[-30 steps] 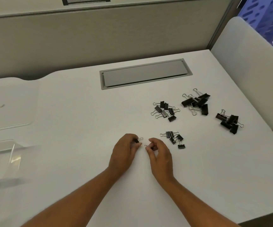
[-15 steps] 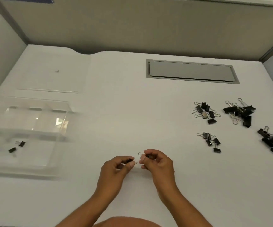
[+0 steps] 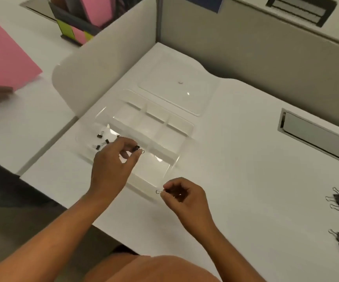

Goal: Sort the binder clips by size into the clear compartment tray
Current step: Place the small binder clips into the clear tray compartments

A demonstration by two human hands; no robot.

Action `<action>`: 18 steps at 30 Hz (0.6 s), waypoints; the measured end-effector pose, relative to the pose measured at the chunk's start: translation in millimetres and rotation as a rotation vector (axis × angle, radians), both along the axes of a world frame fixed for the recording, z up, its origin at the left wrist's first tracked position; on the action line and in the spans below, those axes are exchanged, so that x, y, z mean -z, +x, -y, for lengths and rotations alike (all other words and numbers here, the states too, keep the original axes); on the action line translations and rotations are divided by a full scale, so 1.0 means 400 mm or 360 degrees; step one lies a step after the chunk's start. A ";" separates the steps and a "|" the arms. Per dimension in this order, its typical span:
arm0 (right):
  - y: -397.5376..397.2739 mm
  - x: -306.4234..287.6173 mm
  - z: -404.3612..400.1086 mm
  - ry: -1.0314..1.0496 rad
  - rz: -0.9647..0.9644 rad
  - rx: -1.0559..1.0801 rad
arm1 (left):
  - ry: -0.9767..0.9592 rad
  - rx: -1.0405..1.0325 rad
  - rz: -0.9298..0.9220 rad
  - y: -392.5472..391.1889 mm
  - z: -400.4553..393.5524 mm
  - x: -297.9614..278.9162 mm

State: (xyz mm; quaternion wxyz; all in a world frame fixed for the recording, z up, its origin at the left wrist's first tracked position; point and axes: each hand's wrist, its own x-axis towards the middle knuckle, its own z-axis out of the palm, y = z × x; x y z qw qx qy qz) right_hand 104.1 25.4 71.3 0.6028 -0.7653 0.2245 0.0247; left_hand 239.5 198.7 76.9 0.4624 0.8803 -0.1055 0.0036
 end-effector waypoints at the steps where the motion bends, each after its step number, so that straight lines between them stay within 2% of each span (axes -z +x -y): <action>1: 0.018 -0.001 -0.025 -0.0039 -0.0004 -0.0077 | 0.0046 -0.0009 0.0027 0.026 -0.024 0.011; 4: 0.066 -0.007 -0.073 -0.0152 -0.0002 -0.0216 | 0.0202 0.0095 0.0057 0.085 -0.067 0.049; 8: 0.140 -0.032 -0.082 -0.0389 0.0120 -0.0209 | 0.0491 0.0306 0.0032 0.138 -0.097 0.107; 11: 0.207 -0.064 -0.083 -0.0669 0.0374 -0.0241 | 0.0424 0.0255 0.0075 0.154 -0.101 0.116; 15: 0.291 -0.062 -0.105 -0.1052 0.0654 -0.0322 | 0.0373 0.0195 0.0272 0.157 -0.102 0.104; 18: 0.324 -0.007 -0.113 -0.1323 0.0688 -0.0503 | 0.0303 0.0173 0.0356 0.156 -0.107 0.104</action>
